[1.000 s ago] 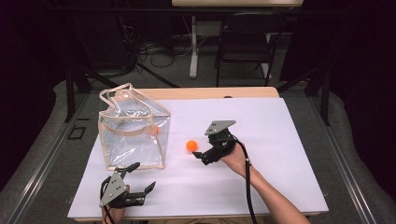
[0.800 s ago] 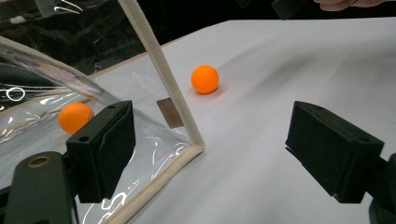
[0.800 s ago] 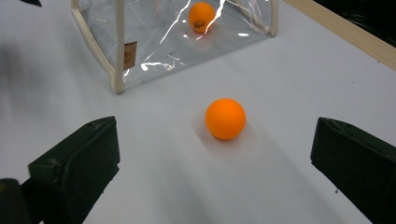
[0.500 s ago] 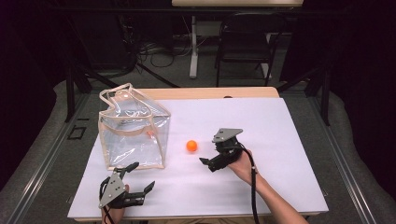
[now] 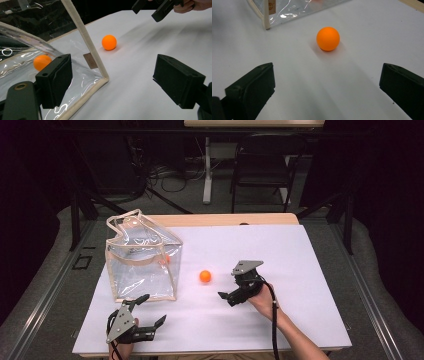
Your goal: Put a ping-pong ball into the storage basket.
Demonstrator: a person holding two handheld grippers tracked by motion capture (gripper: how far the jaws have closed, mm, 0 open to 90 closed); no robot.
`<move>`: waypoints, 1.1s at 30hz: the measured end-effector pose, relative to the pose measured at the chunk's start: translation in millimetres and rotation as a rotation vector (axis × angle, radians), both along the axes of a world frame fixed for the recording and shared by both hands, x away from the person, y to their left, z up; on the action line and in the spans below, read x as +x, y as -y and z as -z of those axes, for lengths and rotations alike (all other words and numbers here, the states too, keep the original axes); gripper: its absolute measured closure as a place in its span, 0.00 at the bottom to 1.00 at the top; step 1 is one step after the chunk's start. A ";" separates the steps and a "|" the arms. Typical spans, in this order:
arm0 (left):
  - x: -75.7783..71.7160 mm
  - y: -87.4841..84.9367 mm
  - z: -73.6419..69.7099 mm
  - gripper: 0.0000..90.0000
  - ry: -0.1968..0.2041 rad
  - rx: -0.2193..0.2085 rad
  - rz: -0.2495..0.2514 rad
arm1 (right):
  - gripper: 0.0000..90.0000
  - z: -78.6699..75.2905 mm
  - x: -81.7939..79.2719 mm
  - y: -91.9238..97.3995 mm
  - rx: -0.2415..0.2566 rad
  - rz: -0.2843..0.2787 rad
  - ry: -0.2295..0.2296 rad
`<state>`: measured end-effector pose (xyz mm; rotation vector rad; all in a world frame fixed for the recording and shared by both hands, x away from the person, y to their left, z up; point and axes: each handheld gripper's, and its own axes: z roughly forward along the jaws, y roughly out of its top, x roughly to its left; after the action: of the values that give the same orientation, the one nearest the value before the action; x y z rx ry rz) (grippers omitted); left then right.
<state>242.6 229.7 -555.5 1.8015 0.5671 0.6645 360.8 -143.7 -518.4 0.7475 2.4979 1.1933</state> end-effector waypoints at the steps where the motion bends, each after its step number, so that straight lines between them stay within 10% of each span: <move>1: -0.1 -0.2 0.0 0.17 0.001 -0.002 0.000 | 0.00 0.2 0.2 0.0 0.000 0.001 -0.003; 33: 0.4 -0.2 0.2 0.17 0.001 -0.004 0.003 | 0.00 4.7 13.8 -21.7 -0.014 -0.017 0.006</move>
<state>243.0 230.0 -555.7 1.7978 0.5648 0.6624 374.6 -122.1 -523.1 0.7189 2.5103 1.1804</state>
